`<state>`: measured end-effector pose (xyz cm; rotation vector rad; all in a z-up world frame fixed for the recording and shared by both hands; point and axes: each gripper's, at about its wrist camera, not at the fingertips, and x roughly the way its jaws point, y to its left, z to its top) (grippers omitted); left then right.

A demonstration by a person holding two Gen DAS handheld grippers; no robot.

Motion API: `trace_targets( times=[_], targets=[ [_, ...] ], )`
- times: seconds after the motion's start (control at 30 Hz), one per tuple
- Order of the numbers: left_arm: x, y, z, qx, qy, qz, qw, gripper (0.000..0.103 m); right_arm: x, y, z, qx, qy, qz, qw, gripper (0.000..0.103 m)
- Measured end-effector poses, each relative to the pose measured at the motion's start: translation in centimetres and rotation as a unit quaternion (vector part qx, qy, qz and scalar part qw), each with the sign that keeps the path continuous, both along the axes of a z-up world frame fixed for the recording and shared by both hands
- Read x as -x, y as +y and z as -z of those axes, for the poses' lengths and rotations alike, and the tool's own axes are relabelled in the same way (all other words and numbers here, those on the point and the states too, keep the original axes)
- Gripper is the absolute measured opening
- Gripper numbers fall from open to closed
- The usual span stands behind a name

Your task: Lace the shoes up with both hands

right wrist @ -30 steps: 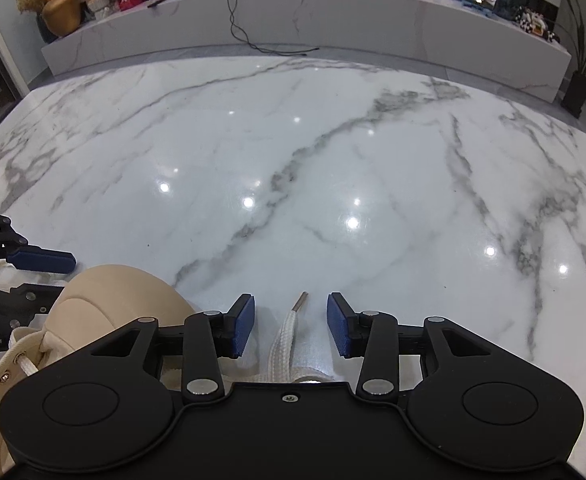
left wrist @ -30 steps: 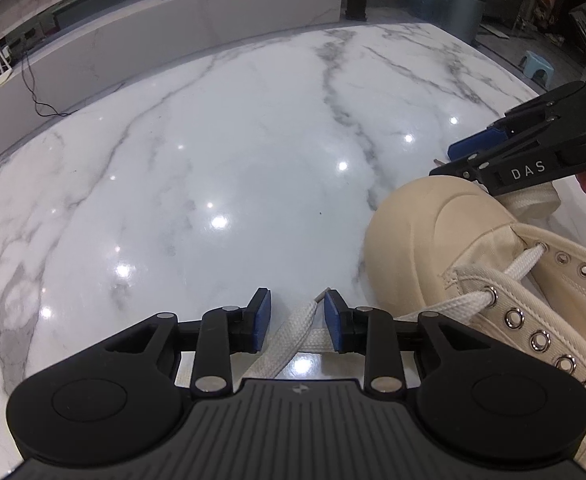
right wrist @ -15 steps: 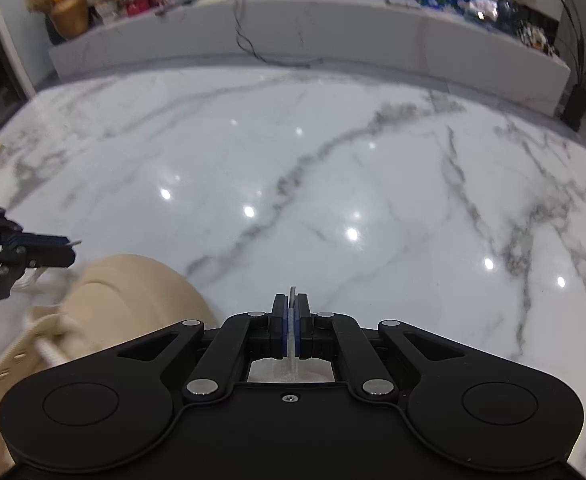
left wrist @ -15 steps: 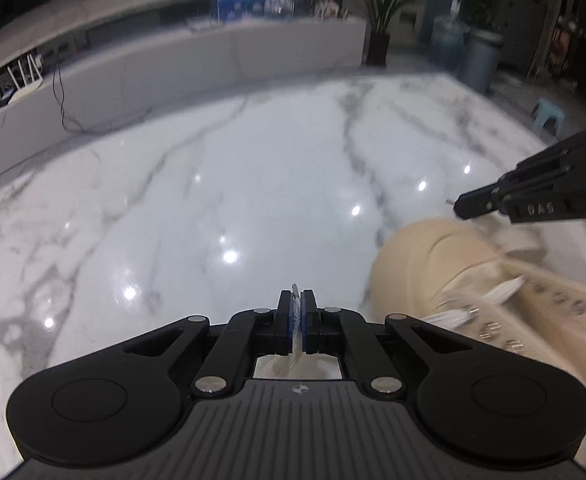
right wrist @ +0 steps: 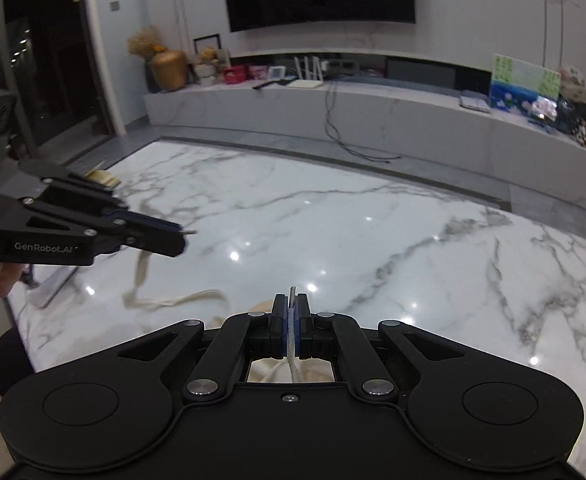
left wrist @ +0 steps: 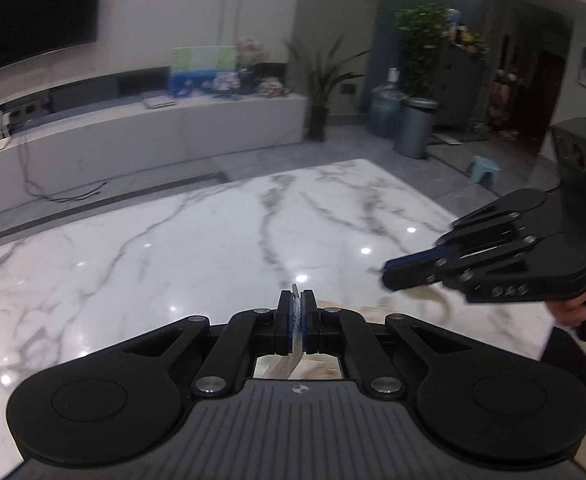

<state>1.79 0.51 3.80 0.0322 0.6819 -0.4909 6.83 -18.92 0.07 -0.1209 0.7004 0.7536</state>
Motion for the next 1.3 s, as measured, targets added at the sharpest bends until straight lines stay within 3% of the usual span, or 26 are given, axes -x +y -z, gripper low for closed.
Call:
trace_targets(
  times=[0.2, 0.37, 0.63, 0.87, 1.3],
  targets=[
    [0.4, -1.6, -0.4, -0.002, -0.004, 0.007, 1.0000, 0.003, 1.4, -0.4, -1.1, -0.028, -0.005, 0.012, 1.000, 0.002],
    [0.7, -2.4, -2.5, -0.018, -0.032, 0.006, 0.9993, 0.003, 2.2, -0.6, -4.1, -0.044, -0.048, 0.016, 0.998, 0.002],
    [0.7, -2.8, -9.1, -0.050, -0.099, -0.020, 0.9936, 0.003, 2.4, -0.9, -10.3, -0.056, -0.112, 0.033, 0.992, 0.002],
    [1.5, -3.3, -14.3, -0.046, -0.160, -0.023, 0.9858, 0.003, 3.1, -1.5, -15.6, -0.085, -0.167, 0.043, 0.981, 0.002],
    [1.9, -5.2, -19.5, -0.033, -0.221, -0.009, 0.9746, 0.003, 3.8, -1.5, -22.1, -0.111, -0.231, 0.056, 0.965, 0.002]
  ],
)
